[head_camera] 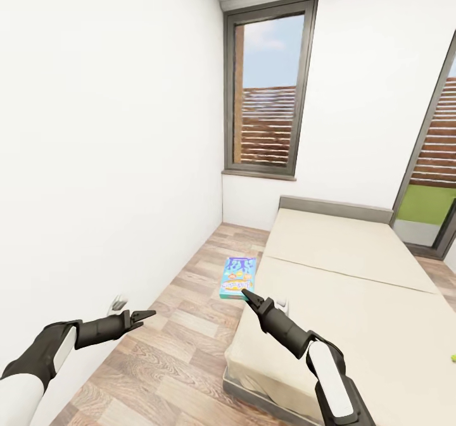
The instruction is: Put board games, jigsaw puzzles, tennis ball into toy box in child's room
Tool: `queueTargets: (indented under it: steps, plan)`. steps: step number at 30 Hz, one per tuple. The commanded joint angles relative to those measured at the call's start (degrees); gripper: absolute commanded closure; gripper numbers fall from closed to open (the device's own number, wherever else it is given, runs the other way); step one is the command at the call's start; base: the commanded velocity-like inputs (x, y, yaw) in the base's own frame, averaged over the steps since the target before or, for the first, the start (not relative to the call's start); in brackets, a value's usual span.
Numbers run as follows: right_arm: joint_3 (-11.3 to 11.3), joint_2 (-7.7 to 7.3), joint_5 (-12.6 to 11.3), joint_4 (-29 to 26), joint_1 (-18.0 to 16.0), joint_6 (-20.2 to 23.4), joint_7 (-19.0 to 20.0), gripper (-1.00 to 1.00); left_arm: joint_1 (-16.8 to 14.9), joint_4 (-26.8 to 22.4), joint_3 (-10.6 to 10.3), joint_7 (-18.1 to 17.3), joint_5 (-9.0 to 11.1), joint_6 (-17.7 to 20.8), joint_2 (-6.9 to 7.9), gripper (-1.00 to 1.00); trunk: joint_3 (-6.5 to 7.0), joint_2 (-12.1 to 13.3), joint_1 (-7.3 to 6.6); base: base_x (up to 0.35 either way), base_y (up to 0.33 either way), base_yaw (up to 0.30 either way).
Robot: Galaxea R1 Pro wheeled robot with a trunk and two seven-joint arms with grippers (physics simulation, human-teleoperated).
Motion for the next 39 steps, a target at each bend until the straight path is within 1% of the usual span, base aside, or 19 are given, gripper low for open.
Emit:
queueTargets:
  steps: [1, 16, 20, 26, 39]
  plan:
    - [-0.20, 0.07, -0.04, 0.00, -0.05, 0.44, 0.13, 1.00, -0.05, 0.02, 0.05, -0.08, 0.17, 0.39, -0.01, -1.00, 0.10, 0.35, -0.21, 0.000, 0.000, 0.000]
    - [-0.22, 0.07, 0.05, 0.03, -0.05, 0.30, 0.13, 1.00, -0.05, 0.00, 0.04, 0.01, 0.15, 0.17, -0.05, -1.00, 2.79, 6.37, -3.51, 0.000, 0.000, 0.027]
    - [-0.31, 0.07, 0.01, 0.03, -0.05, 0.08, 0.11, 1.00, -0.03, 0.02, 0.04, -0.23, 0.22, -0.38, 0.01, -1.00, 2.79, 6.37, -3.51, 0.000, 0.000, 0.107]
    - [-0.17, 0.07, -0.03, 0.03, -0.05, -1.47, 0.05, 1.00, -0.02, 0.01, -0.04, -0.14, 0.18, -0.42, 0.03, -1.00, 2.79, 6.37, -3.51, -0.012, -0.042, 0.153]
    - [-0.26, 0.07, -0.08, -0.09, -0.14, -1.65, 0.06, 1.00, -0.02, 0.01, -0.04, -0.02, 0.15, -0.43, 0.01, -1.00, 2.79, 6.37, -3.51, -0.142, -0.224, 0.268]
